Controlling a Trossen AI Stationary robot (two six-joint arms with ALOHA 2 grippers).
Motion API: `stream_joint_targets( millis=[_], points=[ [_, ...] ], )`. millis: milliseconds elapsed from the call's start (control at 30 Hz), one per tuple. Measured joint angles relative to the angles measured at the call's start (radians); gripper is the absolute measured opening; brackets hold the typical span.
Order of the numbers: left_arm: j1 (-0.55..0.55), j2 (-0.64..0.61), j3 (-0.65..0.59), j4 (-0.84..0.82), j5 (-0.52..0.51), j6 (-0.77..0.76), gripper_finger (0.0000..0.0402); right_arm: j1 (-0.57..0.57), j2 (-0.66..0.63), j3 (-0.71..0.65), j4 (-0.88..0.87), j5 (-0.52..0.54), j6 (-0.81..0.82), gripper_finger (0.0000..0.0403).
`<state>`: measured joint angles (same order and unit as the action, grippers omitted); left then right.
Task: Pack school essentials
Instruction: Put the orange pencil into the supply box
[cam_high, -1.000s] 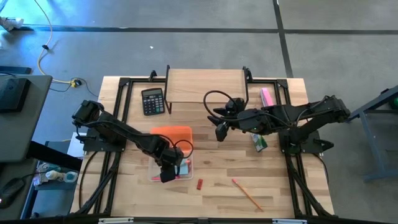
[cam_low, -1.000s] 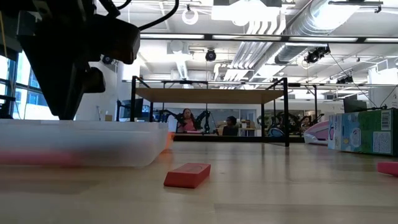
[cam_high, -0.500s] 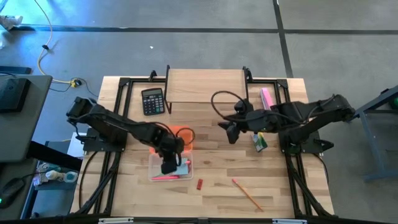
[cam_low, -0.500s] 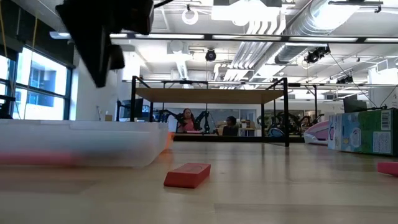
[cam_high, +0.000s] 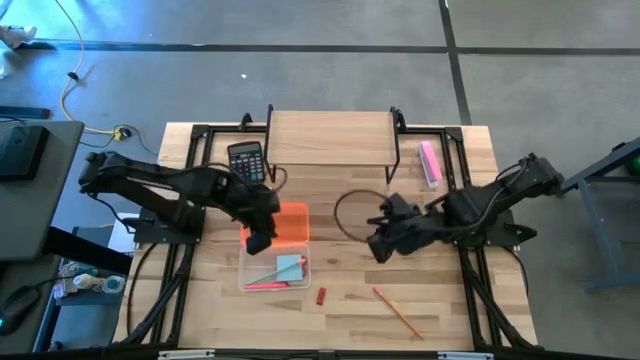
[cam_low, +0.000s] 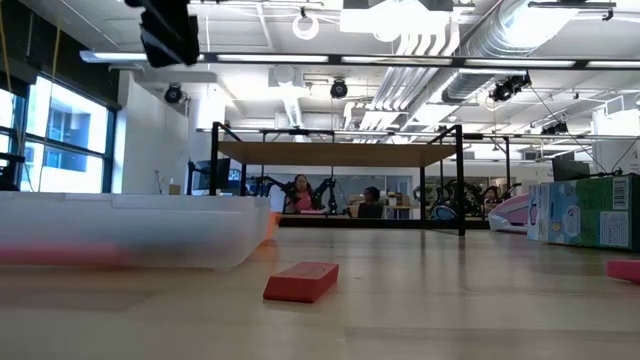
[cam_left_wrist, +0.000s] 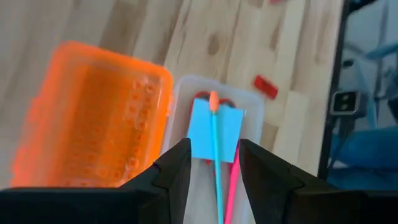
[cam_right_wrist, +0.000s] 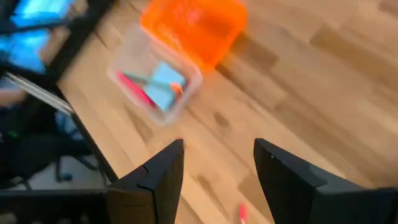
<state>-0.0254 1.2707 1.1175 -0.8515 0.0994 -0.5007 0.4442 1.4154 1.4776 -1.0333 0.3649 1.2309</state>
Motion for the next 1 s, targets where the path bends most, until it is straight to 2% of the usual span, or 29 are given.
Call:
stream_joint_targets(
  millis=[300,500,700,833,1000],
  points=[
    [-0.009,-0.174,-0.018,0.014,-0.162,-0.066,0.0126,0.060,0.140,0.000,-0.037,-0.107,0.075,0.0186],
    [-0.068,-0.238,-0.114,0.095,-0.262,-0.162,0.0126,0.081,0.232,0.000,-0.050,-0.181,0.090,0.0186],
    [-0.096,-0.244,-0.207,0.230,-0.260,-0.181,0.0126,0.103,0.329,0.000,-0.050,-0.269,0.092,0.0186],
    [-0.095,-0.231,-0.210,0.238,-0.260,-0.185,0.0126,0.107,0.384,0.000,-0.040,-0.350,0.100,0.0186],
    [-0.095,-0.233,-0.210,0.239,-0.260,-0.179,0.0126,0.108,0.444,0.000,-0.014,-0.376,0.101,0.0186]
  ],
)
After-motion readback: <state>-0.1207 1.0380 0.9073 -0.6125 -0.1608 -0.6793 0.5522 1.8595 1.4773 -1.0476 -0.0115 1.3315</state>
